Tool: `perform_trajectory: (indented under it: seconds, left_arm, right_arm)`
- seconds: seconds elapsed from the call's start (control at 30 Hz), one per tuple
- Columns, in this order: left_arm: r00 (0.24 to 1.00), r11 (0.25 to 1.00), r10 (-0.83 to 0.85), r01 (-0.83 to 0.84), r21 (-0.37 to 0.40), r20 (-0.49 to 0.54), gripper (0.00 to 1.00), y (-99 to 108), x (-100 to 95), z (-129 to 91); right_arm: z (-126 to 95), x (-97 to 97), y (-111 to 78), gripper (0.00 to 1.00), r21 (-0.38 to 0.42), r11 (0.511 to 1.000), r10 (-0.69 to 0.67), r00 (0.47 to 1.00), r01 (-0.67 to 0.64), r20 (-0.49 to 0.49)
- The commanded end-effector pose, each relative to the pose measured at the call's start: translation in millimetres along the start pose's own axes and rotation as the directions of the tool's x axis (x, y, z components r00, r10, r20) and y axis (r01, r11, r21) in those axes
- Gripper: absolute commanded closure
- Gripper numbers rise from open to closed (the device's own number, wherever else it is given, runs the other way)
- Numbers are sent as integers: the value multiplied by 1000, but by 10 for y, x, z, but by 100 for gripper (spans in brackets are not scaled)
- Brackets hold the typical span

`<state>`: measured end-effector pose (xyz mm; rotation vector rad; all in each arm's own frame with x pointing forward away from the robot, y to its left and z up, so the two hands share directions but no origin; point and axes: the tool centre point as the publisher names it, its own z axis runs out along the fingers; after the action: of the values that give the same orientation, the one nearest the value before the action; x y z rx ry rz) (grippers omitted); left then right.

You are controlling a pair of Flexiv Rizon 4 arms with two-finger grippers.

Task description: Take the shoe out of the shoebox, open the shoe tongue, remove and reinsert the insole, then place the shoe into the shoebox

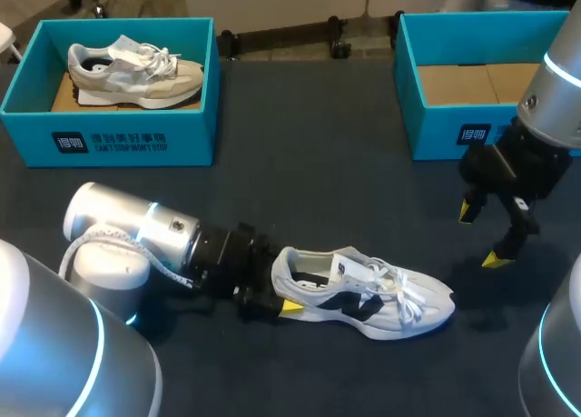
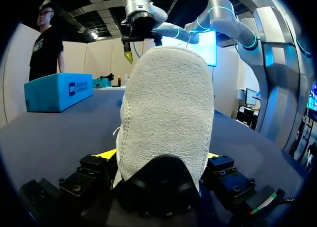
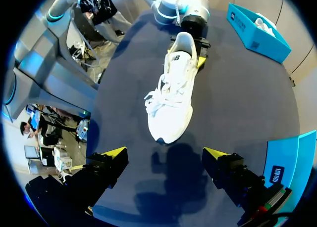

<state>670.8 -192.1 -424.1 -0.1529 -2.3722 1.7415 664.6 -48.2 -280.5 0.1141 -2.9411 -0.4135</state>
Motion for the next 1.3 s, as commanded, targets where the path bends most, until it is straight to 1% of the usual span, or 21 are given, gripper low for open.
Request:
perform_trajectory:
  seconds: [0.03, 0.27, 0.37, 0.77, 1.3]
  left_arm:
    - [999, 1000, 1, -1, 7, 36, 100, 29, 15, -30]
    - [994, 1000, -27, 26, 11, 107, 100, 2, -80, -100]
    - [992, 1000, -29, 29, 6, 120, 100, 8, -101, -115]
    - [996, 1000, -19, 20, -6, 90, 100, 18, -145, -121]
    - [996, 1000, -27, 28, -4, 84, 100, 21, -152, -101]
  right_arm:
    - [5, 1, -2, 0, 2, 1000, 0, 1000, 0, 0]
    - [5, 1, -2, 0, 2, 1000, 0, 1000, 0, 0]
    - [5, 1, -2, 0, 2, 1000, 0, 1000, 0, 0]
    - [5, 1, -2, 0, 2, 1000, 0, 1000, 0, 0]
    - [5, 1, -2, 0, 2, 1000, 0, 1000, 0, 0]
